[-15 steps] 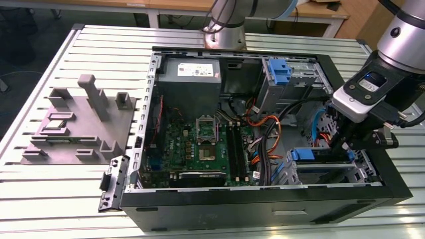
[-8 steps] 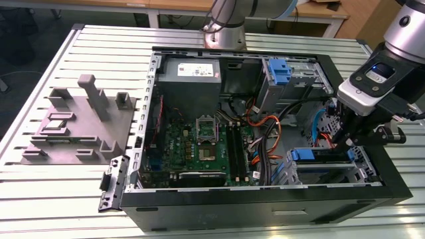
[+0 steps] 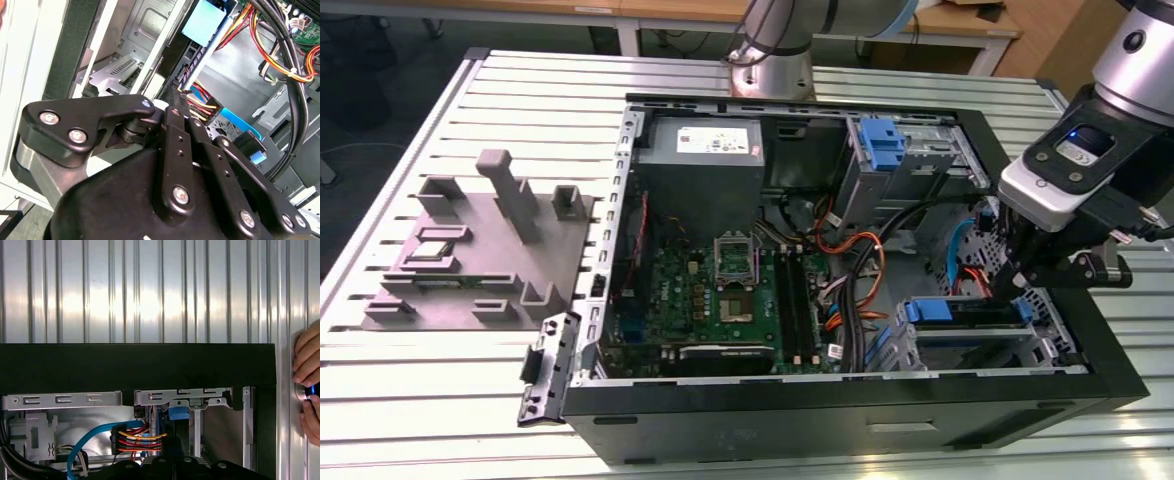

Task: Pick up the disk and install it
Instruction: 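Insert the first disk wire, then insert the second disk wire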

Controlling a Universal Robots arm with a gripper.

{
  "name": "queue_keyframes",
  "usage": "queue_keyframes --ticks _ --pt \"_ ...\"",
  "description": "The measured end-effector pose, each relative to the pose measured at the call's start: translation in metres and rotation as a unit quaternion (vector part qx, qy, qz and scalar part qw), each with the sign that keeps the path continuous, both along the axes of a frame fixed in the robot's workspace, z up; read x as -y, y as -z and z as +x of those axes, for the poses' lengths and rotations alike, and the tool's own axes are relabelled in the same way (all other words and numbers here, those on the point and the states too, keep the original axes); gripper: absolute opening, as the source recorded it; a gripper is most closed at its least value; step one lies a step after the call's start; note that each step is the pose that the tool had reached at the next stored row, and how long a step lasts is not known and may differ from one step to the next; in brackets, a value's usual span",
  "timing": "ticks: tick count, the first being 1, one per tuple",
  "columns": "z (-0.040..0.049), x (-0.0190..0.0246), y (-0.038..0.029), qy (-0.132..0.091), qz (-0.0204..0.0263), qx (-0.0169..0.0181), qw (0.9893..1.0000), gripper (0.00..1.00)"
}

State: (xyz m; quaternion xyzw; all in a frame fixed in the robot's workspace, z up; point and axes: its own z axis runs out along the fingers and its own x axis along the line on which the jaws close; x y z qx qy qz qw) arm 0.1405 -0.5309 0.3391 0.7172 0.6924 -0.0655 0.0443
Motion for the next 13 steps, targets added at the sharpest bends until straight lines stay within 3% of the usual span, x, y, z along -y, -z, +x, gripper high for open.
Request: queue_keyframes --ticks 13 --pt "0.0000 0.0000 0.0000 0.000 0.0000 -0.0001 1.0000 0.10"
